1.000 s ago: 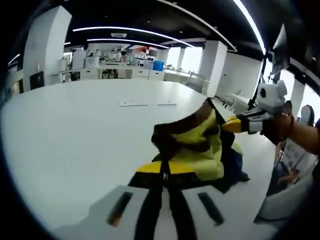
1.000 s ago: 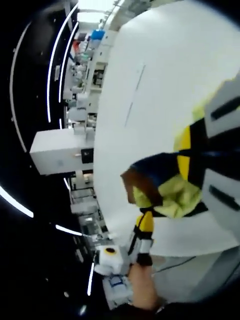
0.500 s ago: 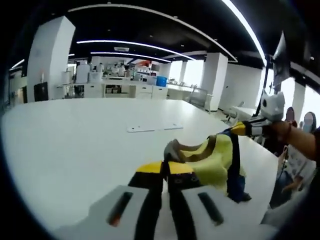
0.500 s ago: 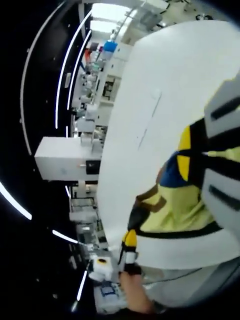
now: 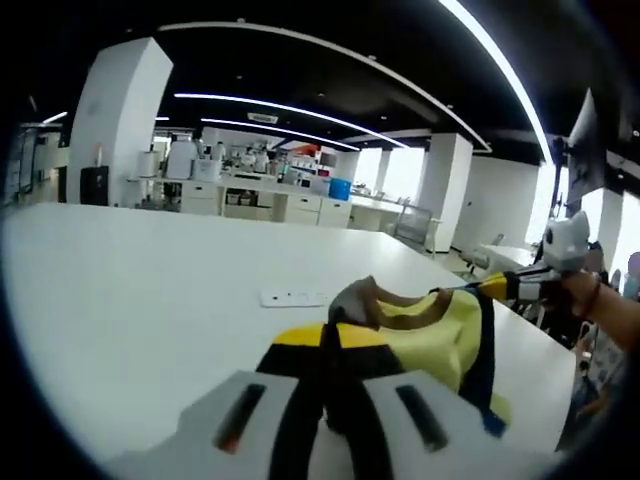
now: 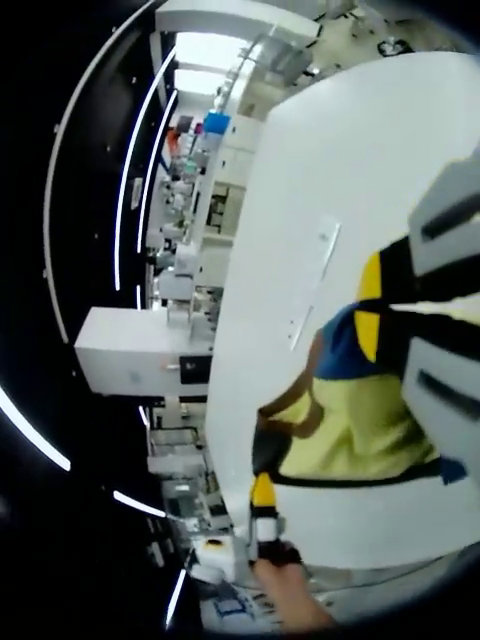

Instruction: Fold the garment on the visible template until the final outline fits inside the template.

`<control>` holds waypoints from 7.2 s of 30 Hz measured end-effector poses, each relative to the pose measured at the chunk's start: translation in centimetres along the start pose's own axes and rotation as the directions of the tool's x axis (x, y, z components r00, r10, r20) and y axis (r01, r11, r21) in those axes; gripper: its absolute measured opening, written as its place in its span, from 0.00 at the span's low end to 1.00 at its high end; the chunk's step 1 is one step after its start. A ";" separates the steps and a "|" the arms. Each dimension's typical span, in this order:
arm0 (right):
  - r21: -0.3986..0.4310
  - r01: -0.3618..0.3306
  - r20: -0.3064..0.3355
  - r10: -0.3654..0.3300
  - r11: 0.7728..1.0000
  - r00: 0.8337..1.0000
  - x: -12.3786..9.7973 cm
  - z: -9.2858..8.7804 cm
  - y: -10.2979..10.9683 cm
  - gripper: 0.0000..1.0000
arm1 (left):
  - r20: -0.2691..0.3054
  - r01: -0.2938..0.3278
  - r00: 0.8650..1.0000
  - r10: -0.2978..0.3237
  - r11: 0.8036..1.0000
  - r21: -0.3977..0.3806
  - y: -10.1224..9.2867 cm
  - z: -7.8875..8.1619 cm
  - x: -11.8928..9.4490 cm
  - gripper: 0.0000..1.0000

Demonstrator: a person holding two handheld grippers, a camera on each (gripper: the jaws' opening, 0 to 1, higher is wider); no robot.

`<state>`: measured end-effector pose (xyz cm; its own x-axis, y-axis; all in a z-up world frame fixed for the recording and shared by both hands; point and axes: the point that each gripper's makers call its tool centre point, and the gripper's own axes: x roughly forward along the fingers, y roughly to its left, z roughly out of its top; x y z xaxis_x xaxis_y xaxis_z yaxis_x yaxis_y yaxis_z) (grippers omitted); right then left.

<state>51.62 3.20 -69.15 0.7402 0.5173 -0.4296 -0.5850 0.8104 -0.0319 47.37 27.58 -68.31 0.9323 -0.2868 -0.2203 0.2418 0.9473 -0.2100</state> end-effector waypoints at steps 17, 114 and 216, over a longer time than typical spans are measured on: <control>0.135 0.139 -0.124 -0.122 0.981 0.985 8.8 -5.9 -5.3 0.00 | -0.125 -0.103 0.988 0.090 0.989 -0.102 4.0 -7.6 8.9 0.00; -0.064 -0.202 -0.248 0.180 0.977 0.952 -7.1 -16.6 12.6 0.14 | -0.371 0.275 0.907 -0.199 0.948 0.163 -10.0 -17.9 -3.8 0.28; -0.015 0.419 -0.402 -0.389 0.908 0.829 -12.4 -19.5 -16.1 0.00 | -0.430 -0.157 0.818 0.382 0.867 0.473 21.1 -12.2 -5.0 0.00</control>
<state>45.40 -21.63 -80.96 0.7080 0.0028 -0.7063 -0.2258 0.9484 -0.2226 44.50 47.26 -83.29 0.7396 0.0662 -0.6697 0.1907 0.9337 0.3029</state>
